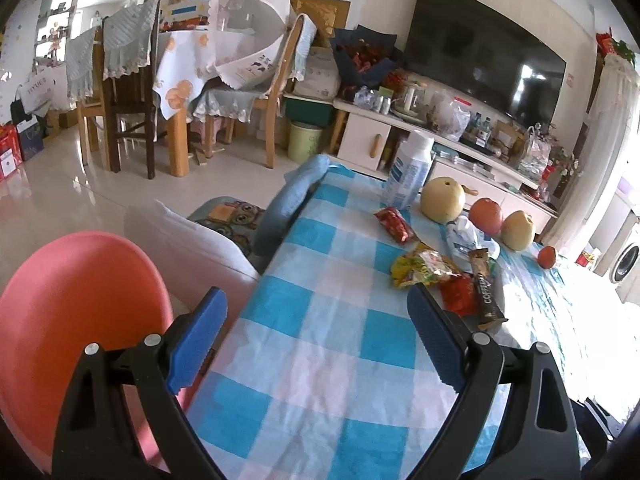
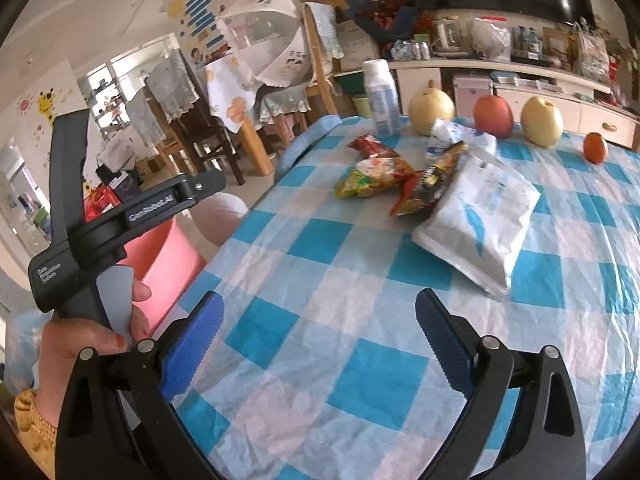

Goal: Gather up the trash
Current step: 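Move both grippers back over the table toward the snack wrappers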

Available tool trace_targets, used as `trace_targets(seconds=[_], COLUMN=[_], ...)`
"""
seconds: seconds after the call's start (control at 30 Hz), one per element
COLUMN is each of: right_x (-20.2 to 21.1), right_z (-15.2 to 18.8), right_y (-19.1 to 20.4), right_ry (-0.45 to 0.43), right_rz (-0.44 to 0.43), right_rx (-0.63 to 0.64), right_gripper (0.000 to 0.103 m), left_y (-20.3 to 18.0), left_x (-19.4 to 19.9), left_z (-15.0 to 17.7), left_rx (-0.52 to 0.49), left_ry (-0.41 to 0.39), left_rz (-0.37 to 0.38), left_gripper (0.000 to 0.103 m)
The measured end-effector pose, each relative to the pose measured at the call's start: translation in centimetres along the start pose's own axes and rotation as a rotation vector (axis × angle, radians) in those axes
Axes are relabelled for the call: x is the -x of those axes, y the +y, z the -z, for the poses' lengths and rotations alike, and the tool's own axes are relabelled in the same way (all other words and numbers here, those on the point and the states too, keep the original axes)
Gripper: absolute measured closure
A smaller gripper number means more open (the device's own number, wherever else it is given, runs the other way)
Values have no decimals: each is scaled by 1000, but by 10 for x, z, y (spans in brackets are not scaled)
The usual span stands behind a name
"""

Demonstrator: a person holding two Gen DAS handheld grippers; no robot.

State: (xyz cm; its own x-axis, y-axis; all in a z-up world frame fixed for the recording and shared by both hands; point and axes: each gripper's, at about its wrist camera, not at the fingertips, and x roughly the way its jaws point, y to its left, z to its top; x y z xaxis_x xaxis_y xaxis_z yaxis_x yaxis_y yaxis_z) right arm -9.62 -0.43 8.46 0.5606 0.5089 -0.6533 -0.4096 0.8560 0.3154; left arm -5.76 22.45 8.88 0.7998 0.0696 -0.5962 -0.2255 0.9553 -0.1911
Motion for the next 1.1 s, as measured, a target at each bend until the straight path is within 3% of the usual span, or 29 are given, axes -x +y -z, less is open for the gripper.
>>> trace_targets(seconds=[0.67, 0.93, 1.1], right_x=[37, 34, 29], right_z=[-21, -29, -36], right_y=[-110, -152, -161], right_ry=[-21, 14, 27], right_rz=[63, 68, 72], right_rx=[-226, -318, -314], right_gripper=[7, 7, 7], left_y=[-92, -122, -136], left_x=[-24, -53, -84], left_z=[12, 9, 10], left_rx=[-165, -164, -105], left_ry=[34, 87, 179], left_rz=[119, 262, 334], left_gripper=[11, 11, 12])
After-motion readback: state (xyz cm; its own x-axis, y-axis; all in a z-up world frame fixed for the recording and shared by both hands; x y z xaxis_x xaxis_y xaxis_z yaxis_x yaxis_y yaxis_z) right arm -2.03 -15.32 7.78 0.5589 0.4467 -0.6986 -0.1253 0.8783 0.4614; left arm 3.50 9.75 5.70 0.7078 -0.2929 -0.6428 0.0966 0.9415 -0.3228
